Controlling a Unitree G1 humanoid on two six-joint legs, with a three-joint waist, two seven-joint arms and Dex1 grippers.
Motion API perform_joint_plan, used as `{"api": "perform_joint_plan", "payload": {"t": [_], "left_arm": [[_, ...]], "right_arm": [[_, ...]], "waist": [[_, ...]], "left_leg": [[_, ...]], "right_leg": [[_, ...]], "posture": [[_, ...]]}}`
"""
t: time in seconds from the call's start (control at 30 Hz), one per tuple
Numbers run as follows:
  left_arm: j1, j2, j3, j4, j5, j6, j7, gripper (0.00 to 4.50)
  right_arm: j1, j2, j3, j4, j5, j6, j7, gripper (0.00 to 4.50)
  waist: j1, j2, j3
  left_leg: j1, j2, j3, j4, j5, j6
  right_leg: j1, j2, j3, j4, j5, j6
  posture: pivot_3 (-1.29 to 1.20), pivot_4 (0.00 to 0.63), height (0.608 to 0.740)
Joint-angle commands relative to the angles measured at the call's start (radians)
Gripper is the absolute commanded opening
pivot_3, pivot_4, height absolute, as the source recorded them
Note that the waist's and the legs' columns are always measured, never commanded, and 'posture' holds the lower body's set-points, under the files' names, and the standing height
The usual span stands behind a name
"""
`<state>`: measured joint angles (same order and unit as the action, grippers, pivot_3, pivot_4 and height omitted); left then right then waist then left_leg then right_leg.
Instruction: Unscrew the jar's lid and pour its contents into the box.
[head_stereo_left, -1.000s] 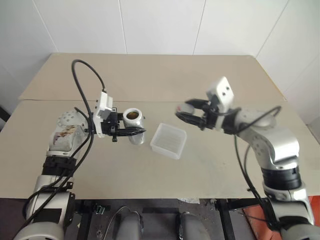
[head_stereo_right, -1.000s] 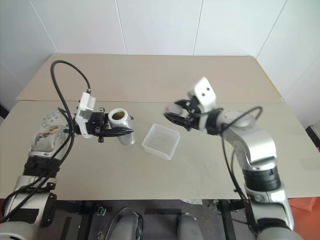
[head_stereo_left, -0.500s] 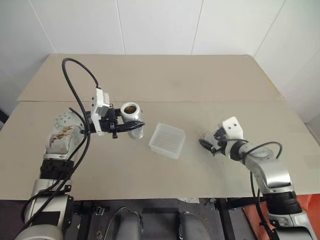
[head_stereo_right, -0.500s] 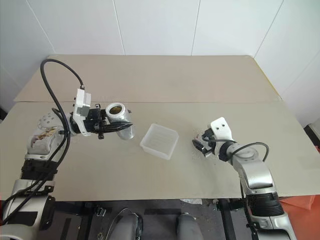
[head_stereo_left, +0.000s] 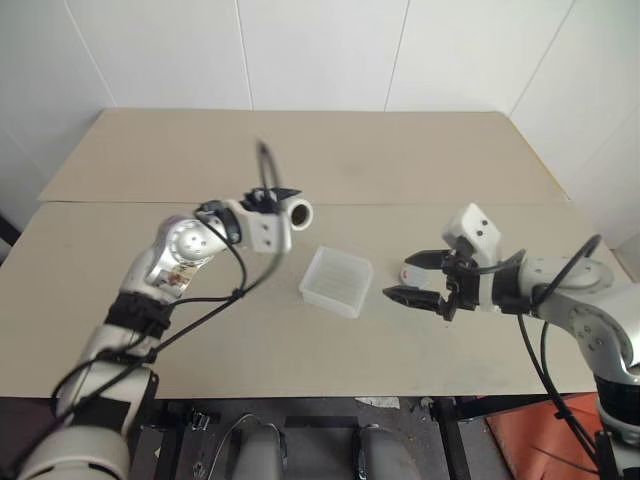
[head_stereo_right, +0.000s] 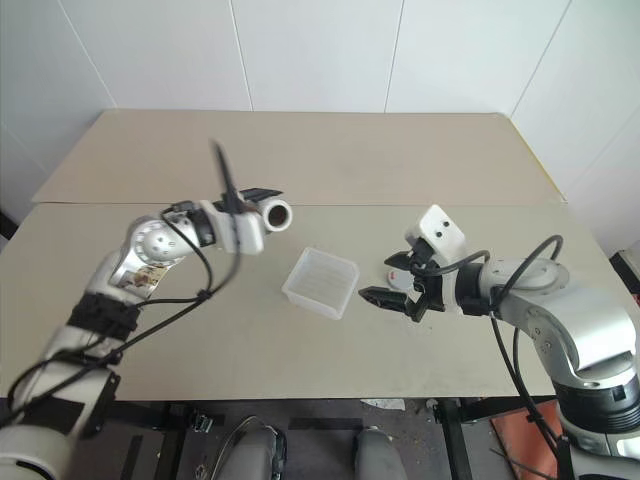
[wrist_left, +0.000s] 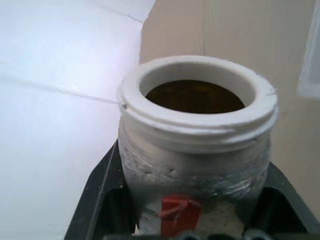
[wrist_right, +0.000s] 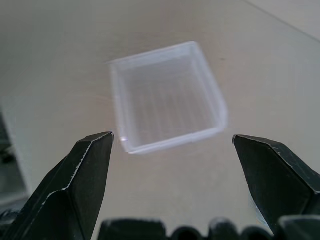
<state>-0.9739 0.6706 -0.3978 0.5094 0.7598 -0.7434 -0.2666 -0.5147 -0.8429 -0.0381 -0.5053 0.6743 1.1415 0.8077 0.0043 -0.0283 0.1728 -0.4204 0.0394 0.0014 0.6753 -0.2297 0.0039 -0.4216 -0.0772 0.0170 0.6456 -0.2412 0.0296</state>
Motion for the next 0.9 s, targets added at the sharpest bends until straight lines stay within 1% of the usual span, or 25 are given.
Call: {"api": "perform_joint_plan", "payload": {"t": [0.03, 0.1, 0.13, 0.2, 0.27, 0.43, 0.53, 0.67, 0.77, 0.83, 0.87, 0.9], "left_arm": [[-0.165, 0.034, -0.194, -0.006, 0.446, -0.061, 0.468, 1.98], [-0.197, 0.015, -0.267, 0.01, 0.559, -0.01, 0.587, 1.98], [-0.205, -0.001, -0.294, 0.007, 0.608, 0.035, 0.622, 1.98], [-0.225, -0.037, -0.338, 0.004, 0.692, 0.12, 0.664, 1.98], [-0.231, -0.066, -0.373, -0.004, 0.738, 0.163, 0.692, 1.98], [-0.217, -0.077, -0.44, -0.006, 0.798, 0.196, 0.752, 1.98], [-0.224, -0.079, -0.45, 0.014, 0.795, 0.202, 0.767, 1.98], [-0.231, -0.078, -0.449, 0.034, 0.792, 0.2, 0.772, 1.98], [-0.221, -0.08, -0.42, 0.055, 0.724, 0.16, 0.746, 1.98], [-0.192, -0.095, -0.366, 0.09, 0.561, 0.078, 0.654, 1.98], [-0.142, -0.108, -0.291, 0.099, 0.364, 0.075, 0.507, 1.98], [-0.083, -0.126, -0.207, 0.081, 0.153, 0.127, 0.33, 1.98]], "right_arm": [[-0.051, -0.035, 0.012, 0.003, 0.036, 0.003, 0.051, 4.45], [-0.068, -0.037, 0.016, 0.017, 0.043, -0.001, 0.063, 4.45], [-0.075, -0.035, 0.018, 0.025, 0.044, -0.004, 0.067, 4.45], [-0.084, -0.027, 0.019, 0.036, 0.041, -0.011, 0.065, 4.45], [-0.09, -0.013, 0.013, 0.039, 0.046, -0.008, 0.055, 4.45], [-0.095, 0.006, -0.02, 0.025, 0.071, 0.002, 0.023, 4.45], [-0.087, 0.012, -0.045, 0.015, 0.099, 0.009, 0.007, 4.45], [-0.074, 0.007, -0.039, 0.002, 0.103, -0.004, -0.008, 4.45], [-0.069, 0.009, -0.031, 0.0, 0.1, -0.021, -0.013, 4.45], [-0.068, 0.012, -0.027, -0.002, 0.097, -0.028, -0.018, 4.45], [-0.065, 0.016, -0.025, -0.006, 0.09, -0.039, -0.023, 4.45], [-0.062, 0.018, -0.025, -0.009, 0.086, -0.047, -0.028, 4.45]], "waist": [[0.008, 0.0, 0.0], [0.009, 0.001, 0.0], [0.009, 0.001, 0.0], [0.009, 0.0, 0.0], [0.011, 0.0, 0.0], [0.004, 0.0, 0.0], [0.007, 0.0, 0.0], [0.008, 0.0, 0.0], [0.008, 0.0, 0.0], [0.008, 0.0, 0.0], [0.007, 0.0, 0.0], [0.005, 0.002, -0.001]], "left_leg": [[-0.001, 0.0, 0.0, 0.001, 0.0, 0.0], [-0.002, -0.002, 0.0, 0.001, 0.0, 0.0], [-0.002, -0.003, 0.001, 0.001, 0.0, 0.0], [-0.003, -0.004, 0.001, 0.001, 0.0, 0.0], [-0.004, -0.004, 0.001, 0.002, 0.0, 0.0], [-0.004, -0.004, 0.001, 0.001, 0.0, 0.0], [-0.003, -0.004, 0.001, 0.002, 0.0, 0.0], [-0.003, -0.004, 0.0, 0.002, 0.0, 0.0], [-0.004, -0.004, 0.0, 0.002, 0.0, 0.0], [-0.004, -0.004, 0.0, 0.002, 0.0, 0.0], [-0.003, -0.004, 0.0, 0.002, 0.0, 0.0], [-0.003, -0.004, 0.0, 0.002, 0.0, 0.0]], "right_leg": [[-0.001, 0.0, 0.0, 0.0, 0.0, 0.0], [0.0, -0.002, 0.0, 0.0, 0.001, 0.002], [0.0, -0.003, 0.0, 0.0, 0.0, 0.003], [0.0, -0.004, 0.0, 0.001, 0.0, 0.004], [-0.001, -0.004, 0.0, 0.001, 0.0, 0.004], [-0.003, -0.004, 0.0, 0.002, 0.0, 0.004], [-0.002, -0.004, 0.0, 0.002, 0.0, 0.004], [-0.002, -0.005, 0.0, 0.002, 0.0, 0.004], [-0.002, -0.005, 0.0, 0.002, 0.0, 0.004], [-0.002, -0.005, 0.0, 0.002, 0.0, 0.004], [-0.002, -0.005, 0.0, 0.002, 0.0, 0.004], [-0.002, -0.005, 0.0, 0.002, 0.0, 0.004]], "posture": [[0.0, 0.15, 0.74], [0.0, 0.15, 0.74], [0.0, 0.15, 0.74], [0.0, 0.15, 0.74], [0.0, 0.15, 0.74], [0.0, 0.15, 0.74], [0.0, 0.15, 0.74], [0.0, 0.15, 0.74], [0.0, 0.15, 0.74], [0.0, 0.15, 0.74], [0.0, 0.15, 0.74], [0.0, 0.15, 0.74]]}}
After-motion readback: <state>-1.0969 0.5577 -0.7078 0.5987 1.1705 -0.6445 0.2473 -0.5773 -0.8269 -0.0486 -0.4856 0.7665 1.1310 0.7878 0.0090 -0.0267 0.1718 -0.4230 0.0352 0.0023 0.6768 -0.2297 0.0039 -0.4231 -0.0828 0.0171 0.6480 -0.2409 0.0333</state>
